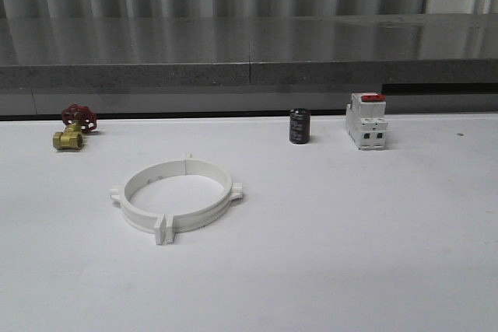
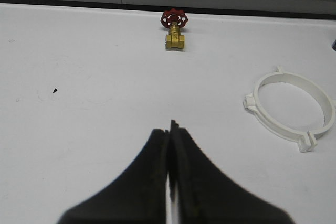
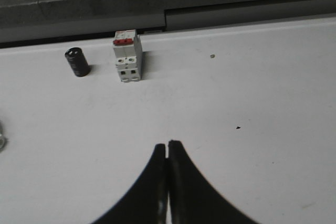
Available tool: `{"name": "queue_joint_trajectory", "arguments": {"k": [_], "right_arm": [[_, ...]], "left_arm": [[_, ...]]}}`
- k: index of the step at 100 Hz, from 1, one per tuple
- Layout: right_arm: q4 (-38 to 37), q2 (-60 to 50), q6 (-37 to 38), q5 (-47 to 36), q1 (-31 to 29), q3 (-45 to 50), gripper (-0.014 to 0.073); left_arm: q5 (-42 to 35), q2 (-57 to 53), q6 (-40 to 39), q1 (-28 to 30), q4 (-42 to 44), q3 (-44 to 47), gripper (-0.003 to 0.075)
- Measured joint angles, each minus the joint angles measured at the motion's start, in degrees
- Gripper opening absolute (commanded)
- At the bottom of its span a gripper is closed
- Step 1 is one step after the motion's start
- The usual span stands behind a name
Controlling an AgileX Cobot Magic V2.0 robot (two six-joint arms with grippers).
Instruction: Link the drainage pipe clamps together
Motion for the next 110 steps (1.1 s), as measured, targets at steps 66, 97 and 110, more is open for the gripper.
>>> {"name": "queue_joint_trajectory", "arguments": {"k": [66,97,110], "right_arm": [[0.82,-28.24,-3.68,-8.89,-1.22,19.88,-0.0067],[0.82,-28.24,-3.68,-11.05,-1.22,20.37,-0.0067],[0.82,-28.24,-3.68,-11.05,-1.22,20.37,-0.0067]], "left_arm": [[0.0,0.0,0.0,0.0,0.0,0.0,-0.002],[0.0,0.0,0.0,0.0,0.0,0.0,-0.002],[0.0,0.0,0.0,0.0,0.0,0.0,-0.002]]}}
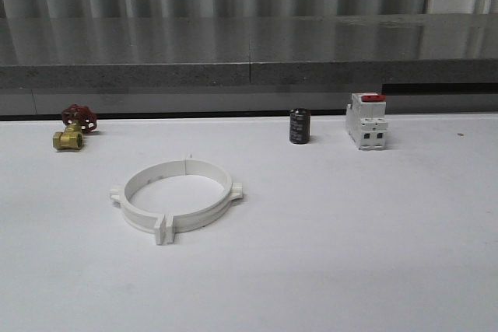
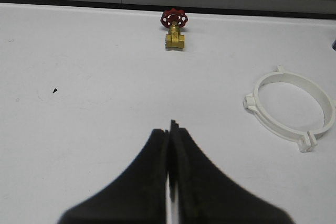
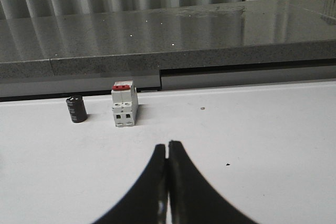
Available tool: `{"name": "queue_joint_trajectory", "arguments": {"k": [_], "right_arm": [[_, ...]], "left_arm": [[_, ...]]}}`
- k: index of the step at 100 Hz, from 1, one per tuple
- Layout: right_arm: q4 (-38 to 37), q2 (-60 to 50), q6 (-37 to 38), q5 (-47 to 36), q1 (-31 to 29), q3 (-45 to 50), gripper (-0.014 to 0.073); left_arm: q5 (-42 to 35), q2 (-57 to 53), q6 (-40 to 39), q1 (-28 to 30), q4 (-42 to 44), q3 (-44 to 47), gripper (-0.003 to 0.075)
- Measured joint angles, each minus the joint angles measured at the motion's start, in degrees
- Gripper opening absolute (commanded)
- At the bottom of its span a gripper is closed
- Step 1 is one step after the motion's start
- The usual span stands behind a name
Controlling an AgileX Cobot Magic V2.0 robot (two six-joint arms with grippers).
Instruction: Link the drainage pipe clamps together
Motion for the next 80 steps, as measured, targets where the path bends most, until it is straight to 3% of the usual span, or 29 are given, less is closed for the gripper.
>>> {"name": "queue_joint_trajectory", "arguments": {"k": [80], "right_arm": [[0.04,0.0,0.0,0.0,0.0,0.0,-0.0067]], "left_arm": [[-0.55,0.0,0.0,0.0,-0.04,0.35,-0.002]]}}
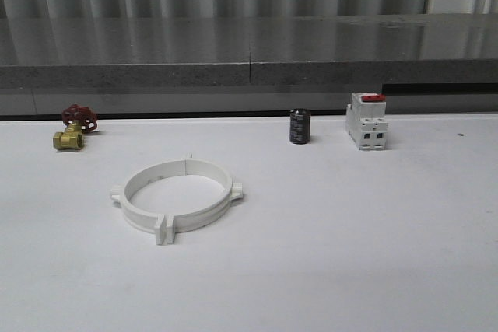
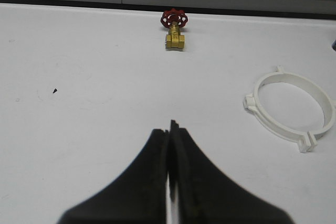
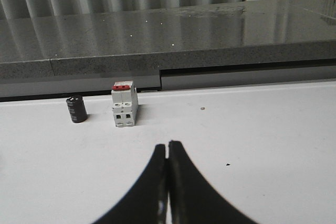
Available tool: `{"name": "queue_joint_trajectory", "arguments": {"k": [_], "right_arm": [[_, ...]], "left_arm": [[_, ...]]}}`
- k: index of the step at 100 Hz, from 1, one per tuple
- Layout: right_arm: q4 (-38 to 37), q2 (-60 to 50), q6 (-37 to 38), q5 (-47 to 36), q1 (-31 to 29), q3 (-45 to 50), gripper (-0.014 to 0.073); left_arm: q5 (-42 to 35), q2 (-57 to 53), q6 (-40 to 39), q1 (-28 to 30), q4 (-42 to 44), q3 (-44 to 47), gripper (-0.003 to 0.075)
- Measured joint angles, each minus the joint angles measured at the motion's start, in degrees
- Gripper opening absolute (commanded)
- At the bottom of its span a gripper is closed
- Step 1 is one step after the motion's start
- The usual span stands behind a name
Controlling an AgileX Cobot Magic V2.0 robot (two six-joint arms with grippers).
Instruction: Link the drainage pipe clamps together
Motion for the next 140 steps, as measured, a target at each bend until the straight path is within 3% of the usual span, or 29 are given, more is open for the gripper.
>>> {"name": "queue_joint_trajectory", "arguments": {"k": [9,28,40,79,140], "right_arm": [[0.0,0.0,0.0,0.0,0.0,0.0,-0.0067],[0.0,0.0,-0.09,0.0,0.0,0.0,-0.0067],[0.0,0.0,-0.09,0.0,0.0,0.0,-0.0067],[0.0,0.0,-0.09,0.0,-0.1,0.0,-0.0067],[0.0,0.0,-0.09,0.0,-0.1,0.0,-0.0067]], "left_arm": [[-3.33,0.0,0.0,0.0,-0.1,1.33,-0.002],[-19.92,-0.78,0.0,0.0,-0.34,6.94,-0.002],[-26.0,-3.93,0.0,0.16,-0.34,11.6,-0.002],[-27.71,-20.53,0.0,7.91,-0.42,22.9,-0.002],[-31.56,-21.12,0.0,7.95,-0.82,24.14,-0.002]]}}
